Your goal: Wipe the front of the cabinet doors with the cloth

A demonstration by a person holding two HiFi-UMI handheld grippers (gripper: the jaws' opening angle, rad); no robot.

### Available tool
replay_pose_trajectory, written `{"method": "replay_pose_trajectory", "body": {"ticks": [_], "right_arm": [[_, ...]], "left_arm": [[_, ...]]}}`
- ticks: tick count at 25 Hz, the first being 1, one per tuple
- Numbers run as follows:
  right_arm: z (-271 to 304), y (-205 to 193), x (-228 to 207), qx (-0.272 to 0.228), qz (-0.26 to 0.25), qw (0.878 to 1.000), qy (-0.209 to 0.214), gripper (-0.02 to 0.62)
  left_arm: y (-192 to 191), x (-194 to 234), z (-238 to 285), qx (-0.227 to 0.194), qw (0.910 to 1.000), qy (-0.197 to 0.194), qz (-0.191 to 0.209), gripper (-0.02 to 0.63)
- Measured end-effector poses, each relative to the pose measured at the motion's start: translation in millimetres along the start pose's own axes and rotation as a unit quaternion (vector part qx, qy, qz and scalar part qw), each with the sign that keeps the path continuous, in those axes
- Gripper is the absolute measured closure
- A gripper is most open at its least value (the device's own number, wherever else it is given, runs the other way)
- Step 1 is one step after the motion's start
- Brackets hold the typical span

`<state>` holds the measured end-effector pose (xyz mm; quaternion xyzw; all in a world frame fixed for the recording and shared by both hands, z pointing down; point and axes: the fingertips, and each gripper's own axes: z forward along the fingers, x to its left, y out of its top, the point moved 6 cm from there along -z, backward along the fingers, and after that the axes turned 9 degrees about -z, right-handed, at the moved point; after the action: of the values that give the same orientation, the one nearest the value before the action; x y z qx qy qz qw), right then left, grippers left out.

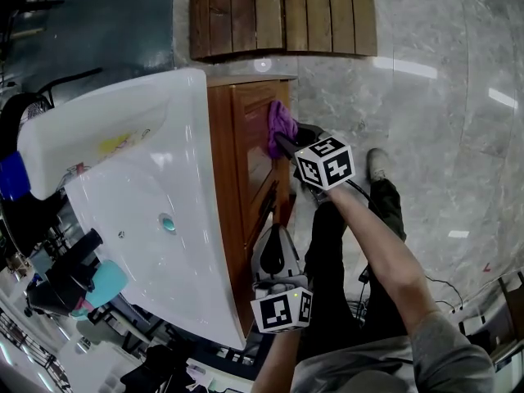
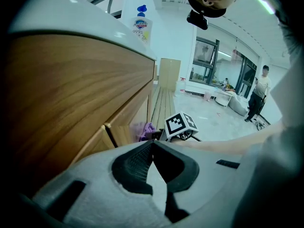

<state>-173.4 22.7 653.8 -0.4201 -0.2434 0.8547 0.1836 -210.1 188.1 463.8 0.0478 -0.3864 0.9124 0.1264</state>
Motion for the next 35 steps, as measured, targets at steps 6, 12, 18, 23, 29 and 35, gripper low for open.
{"method": "replay_pose_trajectory", "body": {"ticks": [6,12,18,23,29,35], "right_arm": [[2.5,-1.8,-4.6,-0.002,0.002,1.0,-0.006,0.492],[4.2,-9.1,-14.7,0.012,0.014,1.0,-0.015,0.492],[7.9,-13.8,-23.5,0.025,0.009,0.999,-0.023,0.492],[14.8,-28.9,-32.2,0.057,0.01,0.998,-0.031,0.492],[6.2,-31.2,-39.7,0.057,0.023,0.998,-0.033,0.492],[-21.5,-4.4,-43.3,0.024,0.025,0.999,-0.029,0.492]], "left_arm": [[0.2,-0.8,5.9,0.002,1.0,0.001,-0.002,0.597],[3.8,-0.8,10.7,-0.001,1.0,0.002,-0.001,0.597],[-0.3,-0.4,15.5,0.003,1.0,0.002,0.003,0.597],[0.0,-5.2,17.7,0.0,1.0,0.004,0.002,0.597],[5.9,-12.5,24.1,-0.009,0.9999,0.001,0.009,0.597],[17.0,-27.4,30.3,-0.012,0.9998,-0.005,0.016,0.597]]}}
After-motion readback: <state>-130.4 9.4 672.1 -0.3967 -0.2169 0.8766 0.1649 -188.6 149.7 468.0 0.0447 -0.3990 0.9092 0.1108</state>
